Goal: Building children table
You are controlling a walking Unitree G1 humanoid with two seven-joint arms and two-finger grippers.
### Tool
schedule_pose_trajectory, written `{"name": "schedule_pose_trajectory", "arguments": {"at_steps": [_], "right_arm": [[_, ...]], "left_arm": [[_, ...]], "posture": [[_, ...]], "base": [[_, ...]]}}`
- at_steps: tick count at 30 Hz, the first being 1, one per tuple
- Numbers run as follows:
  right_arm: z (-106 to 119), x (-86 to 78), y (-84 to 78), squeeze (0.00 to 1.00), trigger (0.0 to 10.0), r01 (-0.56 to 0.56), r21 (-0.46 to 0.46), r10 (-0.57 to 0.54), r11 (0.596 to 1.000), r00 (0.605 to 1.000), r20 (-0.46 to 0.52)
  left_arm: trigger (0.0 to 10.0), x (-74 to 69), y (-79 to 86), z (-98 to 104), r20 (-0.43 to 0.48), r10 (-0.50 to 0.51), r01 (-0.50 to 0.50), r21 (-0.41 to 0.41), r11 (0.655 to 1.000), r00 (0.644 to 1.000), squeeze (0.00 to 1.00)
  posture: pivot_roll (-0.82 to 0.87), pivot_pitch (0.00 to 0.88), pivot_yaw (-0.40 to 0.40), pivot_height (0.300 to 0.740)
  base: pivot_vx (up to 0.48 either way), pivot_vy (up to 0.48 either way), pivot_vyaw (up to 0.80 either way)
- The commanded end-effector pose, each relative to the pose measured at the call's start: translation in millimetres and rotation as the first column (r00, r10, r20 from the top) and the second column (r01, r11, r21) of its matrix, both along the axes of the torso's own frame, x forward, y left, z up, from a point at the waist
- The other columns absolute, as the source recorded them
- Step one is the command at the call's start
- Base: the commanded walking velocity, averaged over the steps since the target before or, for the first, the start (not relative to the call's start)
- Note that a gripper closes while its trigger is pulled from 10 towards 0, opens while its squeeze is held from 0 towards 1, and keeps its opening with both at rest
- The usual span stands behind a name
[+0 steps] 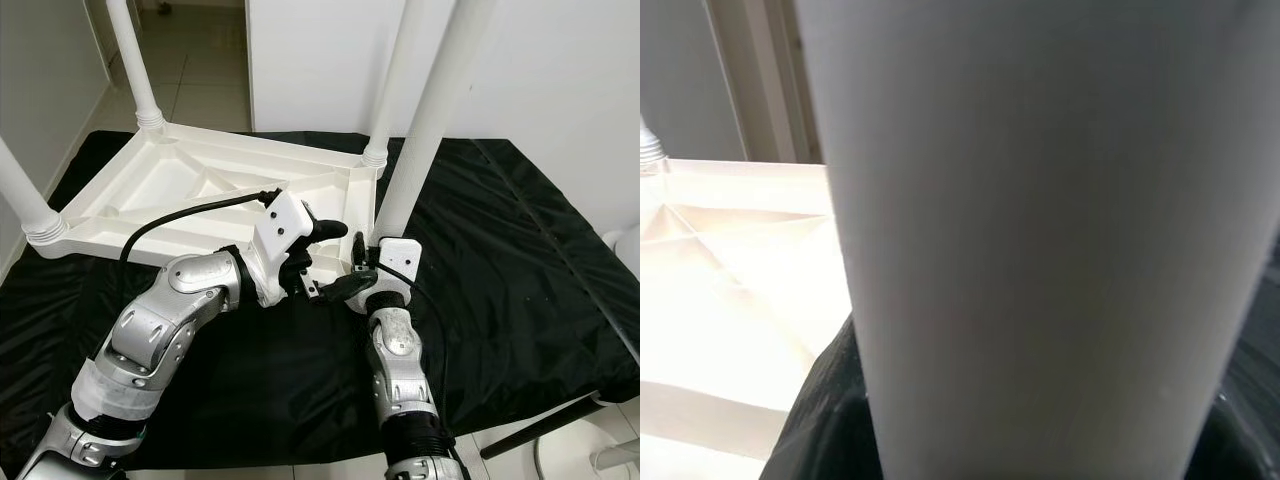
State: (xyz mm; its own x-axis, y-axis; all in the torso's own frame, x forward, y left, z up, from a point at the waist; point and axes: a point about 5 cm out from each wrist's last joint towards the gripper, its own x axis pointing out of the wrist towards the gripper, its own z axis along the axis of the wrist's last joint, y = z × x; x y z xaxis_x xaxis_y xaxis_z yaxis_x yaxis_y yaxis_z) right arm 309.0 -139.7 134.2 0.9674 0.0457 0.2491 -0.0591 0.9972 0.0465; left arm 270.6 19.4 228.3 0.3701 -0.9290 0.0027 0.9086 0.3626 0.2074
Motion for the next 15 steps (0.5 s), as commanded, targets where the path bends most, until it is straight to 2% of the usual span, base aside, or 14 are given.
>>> {"name": "schedule_pose_trajectory", "arguments": {"at_steps": [1, 2, 5, 11, 14, 15], "right_arm": [[-1, -5.0, -3.4, 0.00, 10.0, -0.025, -0.031, 0.026, 0.999, 0.999, 0.022], [6, -6.2, -6.4, 0.00, 10.0, -0.024, -0.055, 0.027, 0.998, 0.998, 0.065], [11, -5.7, -7.8, 0.00, 10.0, -0.022, -0.057, 0.027, 0.998, 0.996, 0.083], [10, -2.4, -9.7, 0.00, 10.0, -0.017, -0.017, 0.018, 1.000, 0.999, 0.046], [-12, 10.3, -18.0, 0.00, 10.0, 0.065, 0.015, -0.062, 0.998, 0.982, -0.177], [-15, 12.3, -19.5, 0.00, 10.0, 0.081, 0.029, -0.072, 0.996, 0.973, -0.219]], "left_arm": [[10.0, 2.0, 1.4, 1, 0.014, 0.062, -0.062, -0.013, 0.998, 0.998, 0.00], [10.0, 2.0, 1.6, 2, 0.015, 0.062, -0.062, -0.013, 0.998, 0.998, 0.00], [10.0, 2.2, 1.8, 2, 0.016, 0.060, -0.060, -0.012, 0.998, 0.998, 0.00], [10.0, 2.4, 2.3, 2, 0.017, 0.057, -0.057, -0.011, 0.998, 0.998, 0.00], [10.0, 2.2, 2.1, 2, 0.016, 0.054, -0.054, -0.008, 0.999, 0.998, 0.00], [10.0, 2.0, 1.7, 2, 0.016, 0.053, -0.053, -0.007, 0.999, 0.998, 0.00]], "posture": [[-0.05, 0.000, -0.023, 0.740], [-0.05, 0.000, -0.019, 0.740], [-0.05, 0.000, -0.013, 0.740], [-0.05, 0.000, -0.009, 0.740], [-0.05, 0.000, -0.007, 0.740], [-0.05, 0.000, -0.007, 0.740]], "base": [[0.000, 0.000, 0.00], [0.000, 0.000, 0.00], [0.000, 0.000, 0.00], [0.000, 0.000, 0.00], [0.000, 0.000, 0.00], [0.000, 0.000, 0.00]]}}
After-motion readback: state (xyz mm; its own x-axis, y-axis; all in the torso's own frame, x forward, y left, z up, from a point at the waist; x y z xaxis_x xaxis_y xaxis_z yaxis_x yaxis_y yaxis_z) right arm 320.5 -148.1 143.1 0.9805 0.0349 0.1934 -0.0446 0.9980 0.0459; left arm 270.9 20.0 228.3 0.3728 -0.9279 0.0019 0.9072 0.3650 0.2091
